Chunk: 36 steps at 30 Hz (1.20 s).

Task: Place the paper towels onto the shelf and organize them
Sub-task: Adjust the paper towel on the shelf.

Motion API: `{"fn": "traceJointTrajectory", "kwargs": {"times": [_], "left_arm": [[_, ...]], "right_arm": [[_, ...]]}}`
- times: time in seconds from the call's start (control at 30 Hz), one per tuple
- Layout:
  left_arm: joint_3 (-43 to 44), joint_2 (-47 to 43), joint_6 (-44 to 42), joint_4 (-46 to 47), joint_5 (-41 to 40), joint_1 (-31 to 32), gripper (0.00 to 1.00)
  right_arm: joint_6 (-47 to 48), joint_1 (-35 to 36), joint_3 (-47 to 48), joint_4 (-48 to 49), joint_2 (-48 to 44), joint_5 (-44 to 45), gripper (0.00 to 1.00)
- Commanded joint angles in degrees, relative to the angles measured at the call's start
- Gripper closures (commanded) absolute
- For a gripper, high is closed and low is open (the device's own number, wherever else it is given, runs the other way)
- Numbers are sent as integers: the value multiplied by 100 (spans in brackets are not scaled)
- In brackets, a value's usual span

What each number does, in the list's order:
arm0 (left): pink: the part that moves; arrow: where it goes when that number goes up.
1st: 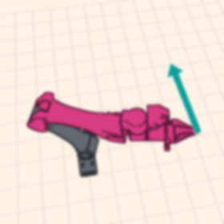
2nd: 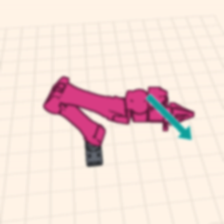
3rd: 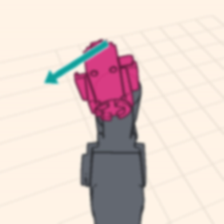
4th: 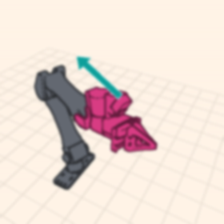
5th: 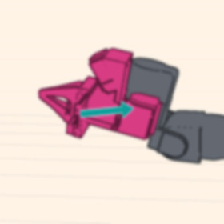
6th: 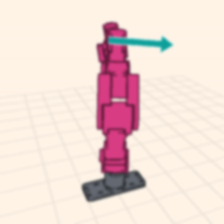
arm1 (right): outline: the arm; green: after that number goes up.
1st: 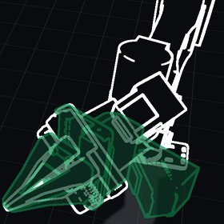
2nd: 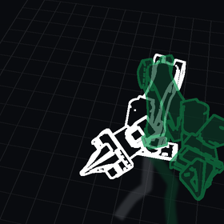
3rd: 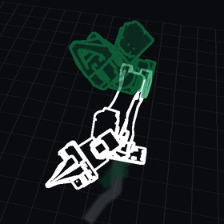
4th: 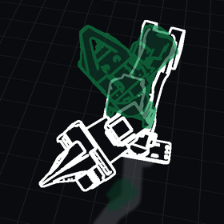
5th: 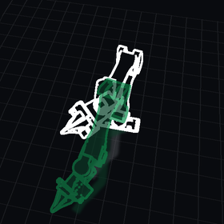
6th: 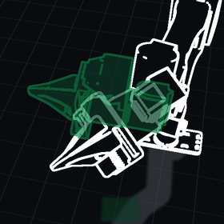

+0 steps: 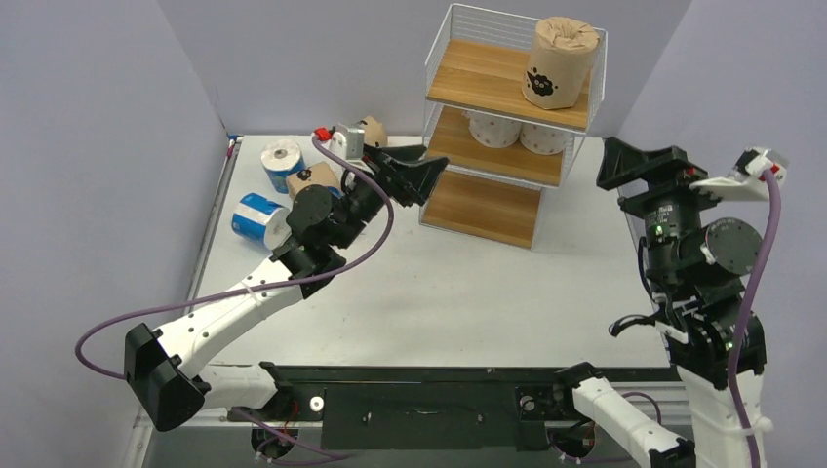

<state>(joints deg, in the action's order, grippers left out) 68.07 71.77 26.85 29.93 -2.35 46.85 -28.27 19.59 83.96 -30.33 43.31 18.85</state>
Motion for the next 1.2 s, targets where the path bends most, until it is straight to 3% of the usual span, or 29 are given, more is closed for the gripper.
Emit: {"fn": "traceJointTrajectory", "kwargs": {"times": [0.0,0.2,0.37,0.57,0.87,1.17], "left_arm": [[-728,-424,409,-468,-389,62,39],[-1636,-1255,614,-929,-748,95,38],[-2327,-2159,641,-1334,-1108,109,38],[-2892,-3050,694,-1910,-1378,127,38],[-3152,-3750,695,-2329,-1555,131,38],[-3326,-3802,715,-2361,-1513,136,38]], "right_arm": [[84,46,723,239,817,-8,20],[49,339,1791,99,1794,-305,26],[263,776,2319,-223,2488,63,41],[301,828,2738,-411,3184,570,57],[289,980,3701,-568,4255,909,59],[568,1140,3833,-473,4704,1525,57]]}}
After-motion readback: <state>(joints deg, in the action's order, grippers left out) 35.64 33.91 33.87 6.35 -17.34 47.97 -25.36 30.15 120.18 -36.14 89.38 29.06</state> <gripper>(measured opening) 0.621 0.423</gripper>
